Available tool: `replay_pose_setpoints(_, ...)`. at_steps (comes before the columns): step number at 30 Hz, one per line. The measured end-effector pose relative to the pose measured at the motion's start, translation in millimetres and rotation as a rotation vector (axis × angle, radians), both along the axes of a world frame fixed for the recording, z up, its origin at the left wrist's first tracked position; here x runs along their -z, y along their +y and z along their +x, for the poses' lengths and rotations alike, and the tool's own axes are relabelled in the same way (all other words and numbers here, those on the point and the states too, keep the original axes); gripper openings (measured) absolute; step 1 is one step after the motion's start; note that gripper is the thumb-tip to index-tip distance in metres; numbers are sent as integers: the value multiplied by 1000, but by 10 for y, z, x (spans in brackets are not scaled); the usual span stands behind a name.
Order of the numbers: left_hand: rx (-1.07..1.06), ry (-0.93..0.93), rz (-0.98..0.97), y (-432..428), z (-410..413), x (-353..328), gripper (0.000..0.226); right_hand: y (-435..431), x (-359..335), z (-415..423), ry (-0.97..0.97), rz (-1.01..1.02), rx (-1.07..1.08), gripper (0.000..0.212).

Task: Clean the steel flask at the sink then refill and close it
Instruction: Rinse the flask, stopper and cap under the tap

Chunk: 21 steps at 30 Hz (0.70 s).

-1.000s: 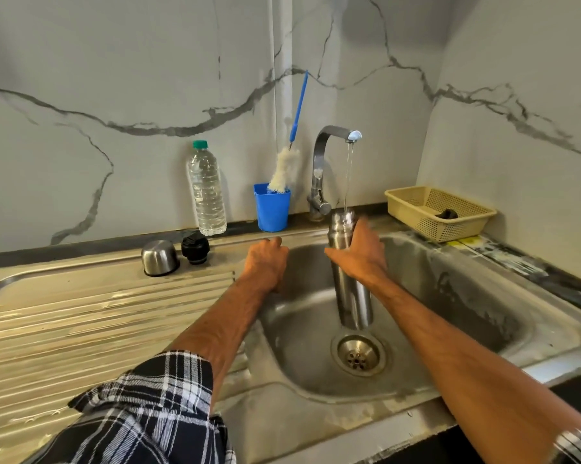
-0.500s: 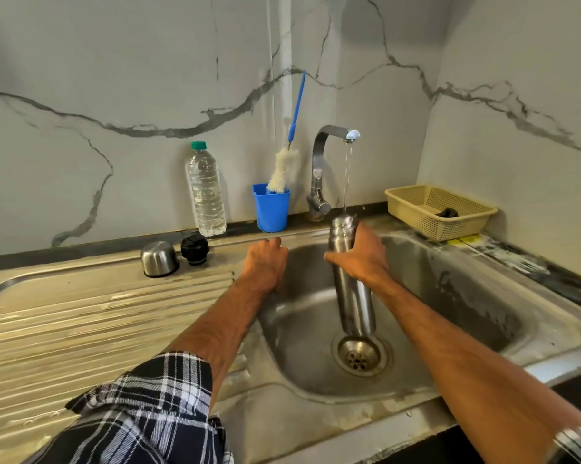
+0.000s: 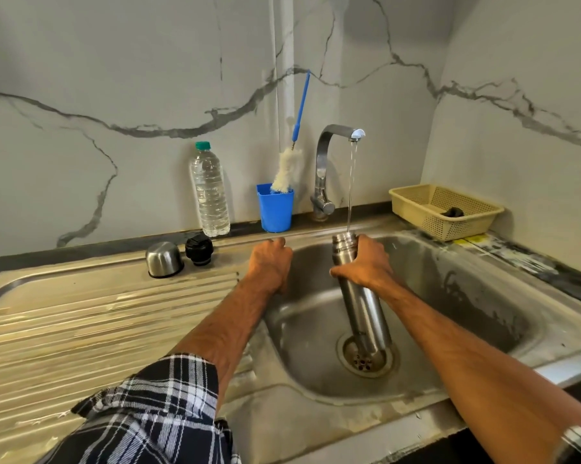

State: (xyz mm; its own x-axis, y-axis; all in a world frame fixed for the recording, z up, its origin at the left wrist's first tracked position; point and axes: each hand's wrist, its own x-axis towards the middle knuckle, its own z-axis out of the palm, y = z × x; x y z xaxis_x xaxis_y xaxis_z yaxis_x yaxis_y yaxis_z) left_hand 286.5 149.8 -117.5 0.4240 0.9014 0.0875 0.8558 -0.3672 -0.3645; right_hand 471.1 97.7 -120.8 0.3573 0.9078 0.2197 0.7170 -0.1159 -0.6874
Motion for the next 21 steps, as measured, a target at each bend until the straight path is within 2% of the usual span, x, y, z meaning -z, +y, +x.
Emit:
replay_pose_setpoints(4,1,-5,-6,13,-9,-2,69,-29,-58,-16,2,138,29,65)
replay_pose_setpoints(7,-3,-3,-15,3,-10,1,70,-38,-4,-29,-7,2,-18,69)
replay_pose_setpoints(8,-2,-3,-17,5,1,0,70,-35,1,-15,-16,13,-12,67)
replay_pose_setpoints(10,-4,-7,-23,3,3,-3,70,-28,-40,7,7,133,34,61)
replay_pose_setpoints(12,-12,-2,-9,6,-6,-7,70,-14,-49,-3,12,118,15,64)
replay_pose_setpoints(14,-6,1,-13,-8,18,-2,71,-11,29,8,-34,-32,-11,72)
replay_pose_setpoints(18,-5,5,-6,5,22,-27,69,23,-33,9,-1,69,63,77)
replay_pose_setpoints(19,-13,4,-6,7,17,-22,67,17,-47,-20,-72,10,50,76)
replay_pose_setpoints(21,-9,3,-6,3,50,-24,65,-29,36,-53,-334,-196,9,74)
